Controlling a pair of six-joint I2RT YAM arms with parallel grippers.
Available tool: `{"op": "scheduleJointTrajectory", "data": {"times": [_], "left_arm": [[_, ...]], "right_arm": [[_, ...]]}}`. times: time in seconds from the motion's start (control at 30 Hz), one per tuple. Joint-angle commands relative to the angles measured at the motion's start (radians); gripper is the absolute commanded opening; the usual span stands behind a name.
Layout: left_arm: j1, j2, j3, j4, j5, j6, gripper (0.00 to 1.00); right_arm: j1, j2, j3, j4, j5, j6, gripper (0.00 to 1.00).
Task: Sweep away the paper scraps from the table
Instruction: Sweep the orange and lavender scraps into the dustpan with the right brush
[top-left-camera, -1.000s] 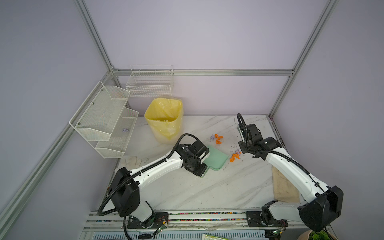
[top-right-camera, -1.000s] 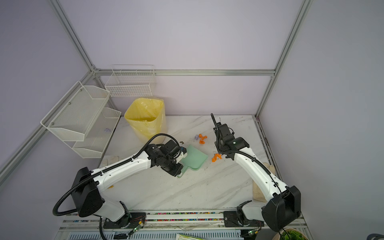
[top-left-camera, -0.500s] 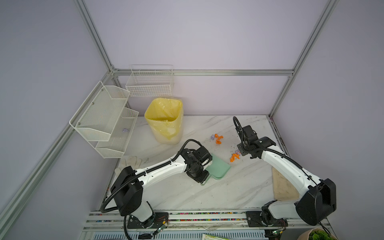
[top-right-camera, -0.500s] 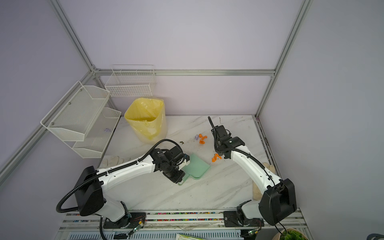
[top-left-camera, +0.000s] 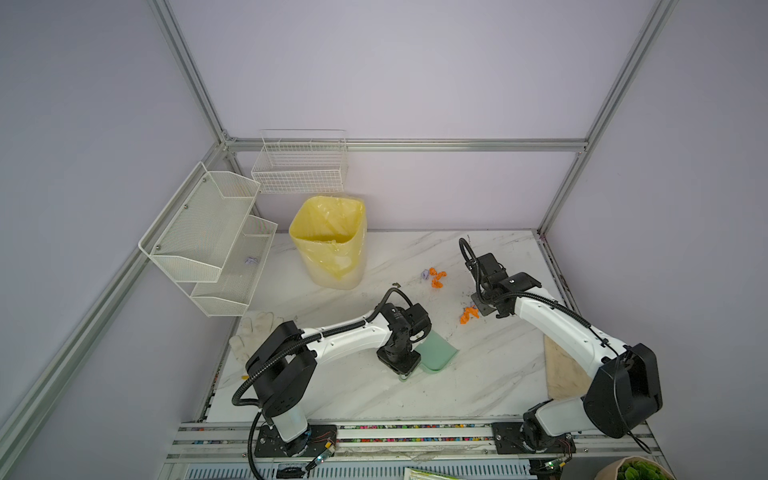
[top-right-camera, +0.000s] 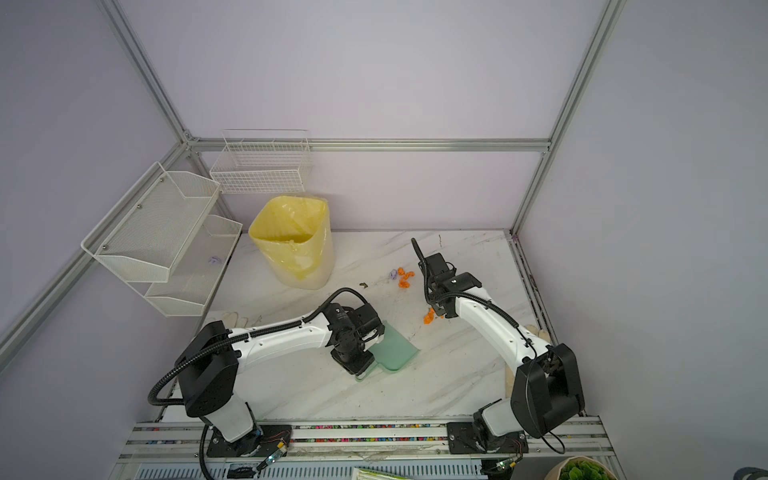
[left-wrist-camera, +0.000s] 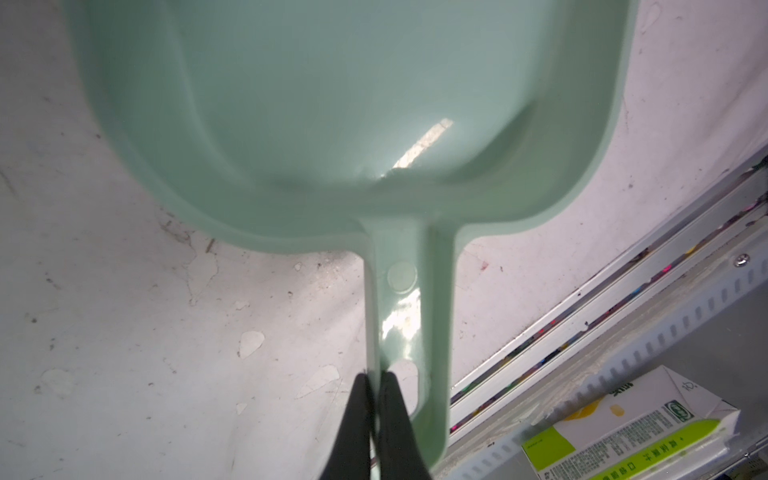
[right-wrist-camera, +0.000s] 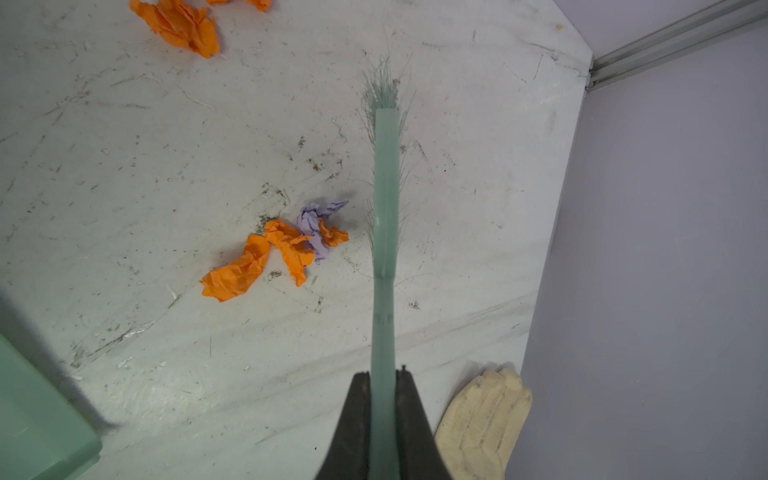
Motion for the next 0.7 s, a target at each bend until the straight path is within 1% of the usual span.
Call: {"op": "scheduleJointTrajectory", "data": {"times": [0.0,0.17,0.27,0.67], "left_arm": [[-0.003,0.017,0.094,-0.002,0.028,0.022,0.00],[-0.003,0.043,0.124,0.000,0.031,0.027,0.00],[-0.003,0.057,0.138,0.001,0.031,0.034,0.00],[0.009,0.137,0.220,-0.023,0.048,0.053,0.00]], "right_arm": [[-0.005,0.019,0.000,-0.028,-0.045,-0.018,0.00],[0.003,0.042,0.016,-0.057,-0.158,0.010,0.00],[0.015,0.034,0.008,-0.054,-0.149,0.009,0.00],[0.027,-0.021,-0.001,-0.085,-0.197,-0.009,0.00]]}}
